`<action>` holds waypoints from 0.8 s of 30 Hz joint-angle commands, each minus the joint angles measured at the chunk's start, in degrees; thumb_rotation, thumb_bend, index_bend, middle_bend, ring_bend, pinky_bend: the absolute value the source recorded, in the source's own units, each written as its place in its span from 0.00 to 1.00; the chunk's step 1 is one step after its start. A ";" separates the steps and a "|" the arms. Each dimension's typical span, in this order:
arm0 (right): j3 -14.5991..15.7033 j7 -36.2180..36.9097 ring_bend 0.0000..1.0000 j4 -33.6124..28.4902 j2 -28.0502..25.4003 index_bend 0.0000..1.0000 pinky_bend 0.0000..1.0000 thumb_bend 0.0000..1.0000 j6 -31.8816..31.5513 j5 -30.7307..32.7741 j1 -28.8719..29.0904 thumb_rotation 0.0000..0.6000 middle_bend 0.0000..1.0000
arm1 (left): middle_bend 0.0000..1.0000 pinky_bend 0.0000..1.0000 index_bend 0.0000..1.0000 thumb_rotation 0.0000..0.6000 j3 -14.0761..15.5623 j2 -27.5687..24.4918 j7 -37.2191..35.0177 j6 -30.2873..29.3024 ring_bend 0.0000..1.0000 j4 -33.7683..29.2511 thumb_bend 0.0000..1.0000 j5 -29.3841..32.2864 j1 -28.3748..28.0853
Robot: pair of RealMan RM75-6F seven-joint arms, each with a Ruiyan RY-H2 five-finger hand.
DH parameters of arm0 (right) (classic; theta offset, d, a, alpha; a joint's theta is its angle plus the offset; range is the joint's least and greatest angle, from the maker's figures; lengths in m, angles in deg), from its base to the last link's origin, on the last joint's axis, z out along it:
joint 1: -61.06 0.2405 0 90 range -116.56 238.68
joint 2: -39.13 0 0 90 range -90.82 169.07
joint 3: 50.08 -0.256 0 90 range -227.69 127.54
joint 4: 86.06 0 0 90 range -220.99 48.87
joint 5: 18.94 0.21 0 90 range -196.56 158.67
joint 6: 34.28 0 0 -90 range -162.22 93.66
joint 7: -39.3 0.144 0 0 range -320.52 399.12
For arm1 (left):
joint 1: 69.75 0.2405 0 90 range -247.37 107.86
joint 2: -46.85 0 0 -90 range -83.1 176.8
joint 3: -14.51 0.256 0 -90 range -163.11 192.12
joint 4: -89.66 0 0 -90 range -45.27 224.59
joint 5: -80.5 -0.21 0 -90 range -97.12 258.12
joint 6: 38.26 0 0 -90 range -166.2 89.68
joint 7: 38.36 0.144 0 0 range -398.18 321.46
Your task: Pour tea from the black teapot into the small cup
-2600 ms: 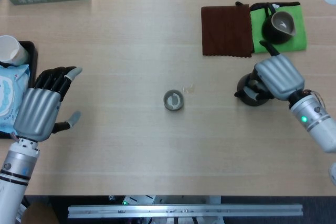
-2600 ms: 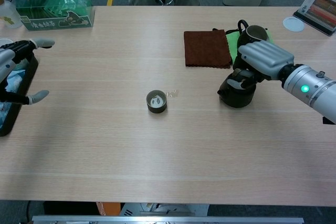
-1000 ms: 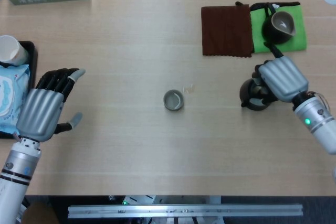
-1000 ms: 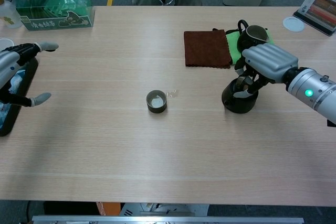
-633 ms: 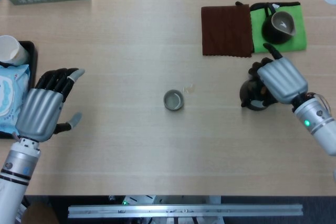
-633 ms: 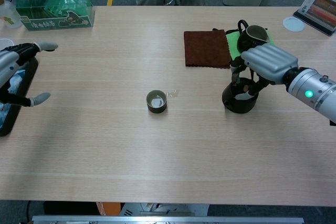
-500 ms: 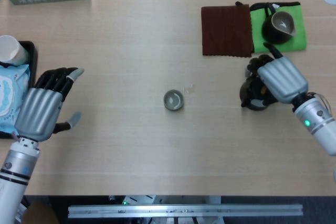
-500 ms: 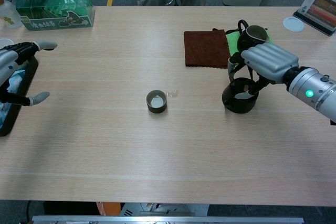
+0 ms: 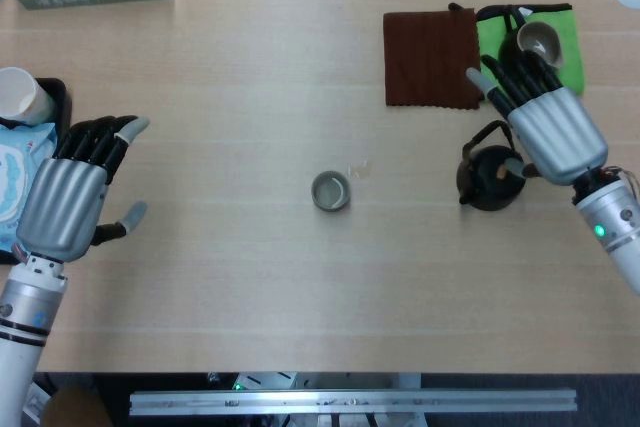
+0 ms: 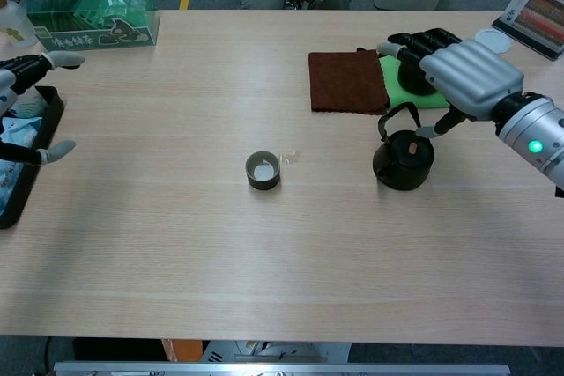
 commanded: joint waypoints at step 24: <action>0.98 -0.64 0.10 -10.97 -15.93 0.22 0.00 0.08 -24.41 -0.64 -19.10 1.00 0.22 | 0.15 0.16 0.10 1.00 0.55 -0.62 -0.09 -10.87 0.12 8.44 0.25 -6.25 4.23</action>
